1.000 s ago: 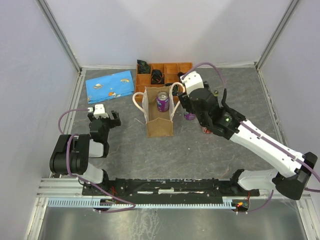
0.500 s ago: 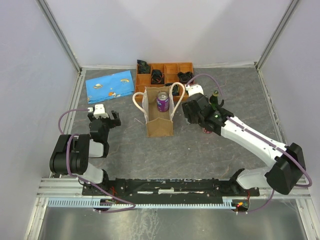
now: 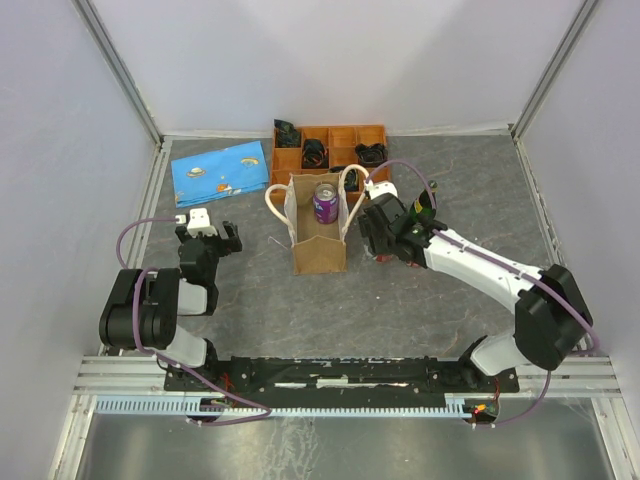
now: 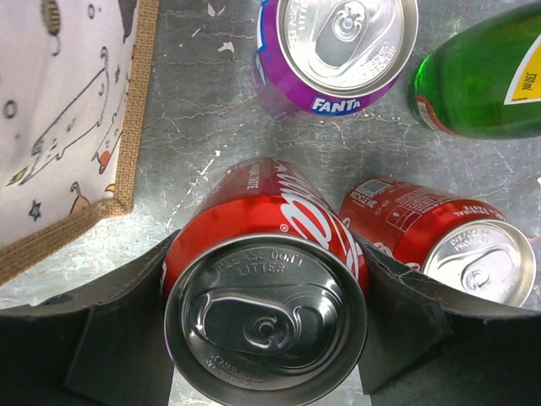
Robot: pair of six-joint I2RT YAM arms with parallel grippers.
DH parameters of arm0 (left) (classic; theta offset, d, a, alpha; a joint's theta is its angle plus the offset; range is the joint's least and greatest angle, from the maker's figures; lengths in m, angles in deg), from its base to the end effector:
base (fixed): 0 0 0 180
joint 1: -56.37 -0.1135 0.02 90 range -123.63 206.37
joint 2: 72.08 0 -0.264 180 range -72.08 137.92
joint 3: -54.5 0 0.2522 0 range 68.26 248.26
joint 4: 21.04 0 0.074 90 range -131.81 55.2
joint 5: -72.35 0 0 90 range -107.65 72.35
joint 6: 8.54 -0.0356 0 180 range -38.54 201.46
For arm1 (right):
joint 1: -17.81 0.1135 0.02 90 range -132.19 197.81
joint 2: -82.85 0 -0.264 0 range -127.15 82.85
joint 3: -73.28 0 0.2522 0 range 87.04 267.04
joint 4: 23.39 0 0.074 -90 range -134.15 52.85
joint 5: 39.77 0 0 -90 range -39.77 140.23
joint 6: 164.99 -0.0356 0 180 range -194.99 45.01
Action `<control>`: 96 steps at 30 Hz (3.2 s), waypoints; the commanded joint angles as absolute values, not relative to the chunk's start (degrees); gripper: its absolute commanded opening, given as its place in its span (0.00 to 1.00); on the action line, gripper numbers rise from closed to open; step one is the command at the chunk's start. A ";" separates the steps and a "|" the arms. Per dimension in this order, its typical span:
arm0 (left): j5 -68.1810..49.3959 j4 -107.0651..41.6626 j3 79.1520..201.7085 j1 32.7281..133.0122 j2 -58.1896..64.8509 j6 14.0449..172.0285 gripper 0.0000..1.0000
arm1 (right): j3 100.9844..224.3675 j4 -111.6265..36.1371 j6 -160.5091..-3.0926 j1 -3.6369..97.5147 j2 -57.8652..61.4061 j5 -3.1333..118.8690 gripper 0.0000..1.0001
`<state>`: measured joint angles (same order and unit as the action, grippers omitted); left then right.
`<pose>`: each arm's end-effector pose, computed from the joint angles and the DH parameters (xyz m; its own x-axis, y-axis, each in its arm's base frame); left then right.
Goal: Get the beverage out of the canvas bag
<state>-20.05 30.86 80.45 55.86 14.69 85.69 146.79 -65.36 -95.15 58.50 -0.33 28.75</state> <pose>0.2363 0.0036 0.1399 -0.1509 -0.0750 -0.9857 -0.0616 0.9959 -0.0664 0.2388 0.1882 0.2493 -0.7078 -0.1857 -0.6815 -0.2028 0.9776 -0.0557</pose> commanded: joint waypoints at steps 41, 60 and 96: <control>-19.29 32.72 81.72 56.03 14.96 82.95 0.99 | 157.75 -66.03 -92.74 63.47 10.33 16.97 0.99; -19.27 32.73 81.71 56.03 14.96 82.95 0.99 | 182.24 -62.57 -82.60 68.22 -13.85 25.67 0.98; -19.30 32.74 81.71 56.04 14.94 82.93 0.99 | 201.87 -72.83 -86.58 60.58 -43.04 30.24 0.99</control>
